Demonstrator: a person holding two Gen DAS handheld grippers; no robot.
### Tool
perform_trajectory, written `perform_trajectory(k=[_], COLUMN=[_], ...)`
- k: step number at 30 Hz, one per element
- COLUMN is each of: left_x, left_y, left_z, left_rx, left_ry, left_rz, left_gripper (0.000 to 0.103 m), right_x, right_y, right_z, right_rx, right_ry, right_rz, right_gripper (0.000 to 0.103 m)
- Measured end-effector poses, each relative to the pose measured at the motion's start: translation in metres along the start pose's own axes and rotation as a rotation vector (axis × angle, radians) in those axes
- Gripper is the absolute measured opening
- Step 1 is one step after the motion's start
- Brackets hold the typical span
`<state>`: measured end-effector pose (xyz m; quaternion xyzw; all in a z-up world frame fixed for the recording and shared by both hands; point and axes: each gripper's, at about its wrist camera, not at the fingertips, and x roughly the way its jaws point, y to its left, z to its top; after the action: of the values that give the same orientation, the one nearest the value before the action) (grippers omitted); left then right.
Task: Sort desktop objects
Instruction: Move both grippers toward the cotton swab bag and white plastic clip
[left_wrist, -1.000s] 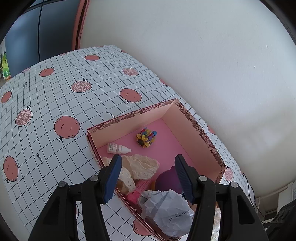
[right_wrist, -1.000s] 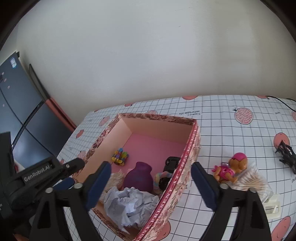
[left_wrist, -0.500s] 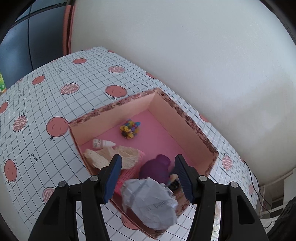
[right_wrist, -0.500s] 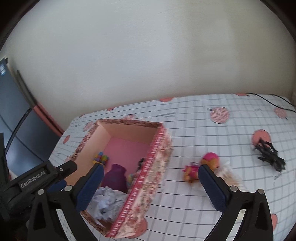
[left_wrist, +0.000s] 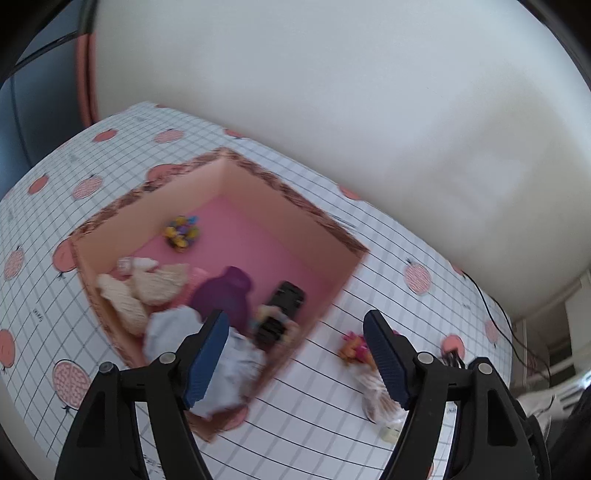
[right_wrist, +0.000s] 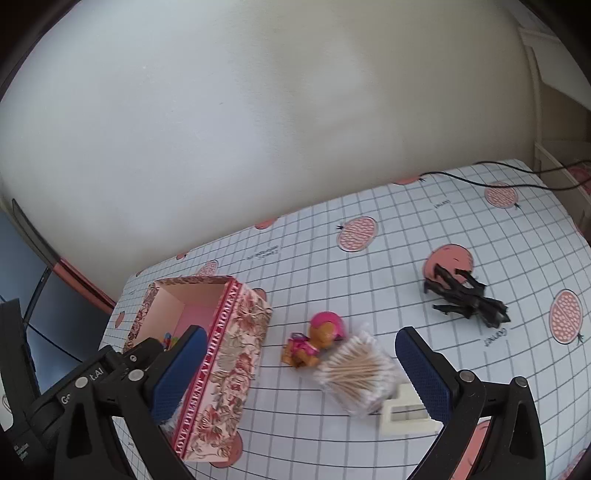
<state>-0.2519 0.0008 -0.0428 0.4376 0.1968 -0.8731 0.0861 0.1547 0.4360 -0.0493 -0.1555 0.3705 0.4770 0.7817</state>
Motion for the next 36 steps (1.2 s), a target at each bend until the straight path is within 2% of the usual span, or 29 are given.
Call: perform_trajectory(k=[4, 10, 13, 19, 25, 30, 33, 36], left_x=[0.0, 0.001, -0.001, -0.004, -0.01, -0.011, -0.008, 0.0], left_y=[-0.022, -0.047, -0.061, -0.079, -0.085, -0.088, -0.09, -0.09], left_z=[-0.009, -0.02, -0.026, -0.032, -0.034, -0.037, -0.038, -0.039], left_rx=[0.046, 0.082, 0.109, 0.142, 0.116, 0.081, 0.096, 0.103], left_ry=[-0.003, -0.001, -0.014, -0.014, -0.037, -0.054, -0.045, -0.007], left_rz=[-0.007, -0.027, -0.037, -0.043, -0.063, -0.114, -0.124, -0.141], left_gripper=[0.086, 0.087, 0.094, 0.094, 0.094, 0.094, 0.094, 0.094], right_x=[-0.005, -0.018, -0.026, -0.038, -0.044, -0.051, -0.047, -0.033], right_y=[-0.013, -0.04, -0.056, -0.085, -0.104, -0.12, -0.12, -0.12], right_z=[0.004, 0.01, 0.012, 0.018, 0.02, 0.016, 0.014, 0.012], right_rx=[0.02, 0.063, 0.118, 0.192, 0.217, 0.284, 0.261, 0.247], right_ry=[0.007, 0.002, -0.022, -0.042, -0.021, -0.018, 0.016, 0.098], right_rz=[-0.032, -0.078, -0.086, -0.1, -0.101, -0.057, -0.117, -0.149], right_gripper=[0.103, 0.103, 0.103, 0.103, 0.103, 0.103, 0.103, 0.103])
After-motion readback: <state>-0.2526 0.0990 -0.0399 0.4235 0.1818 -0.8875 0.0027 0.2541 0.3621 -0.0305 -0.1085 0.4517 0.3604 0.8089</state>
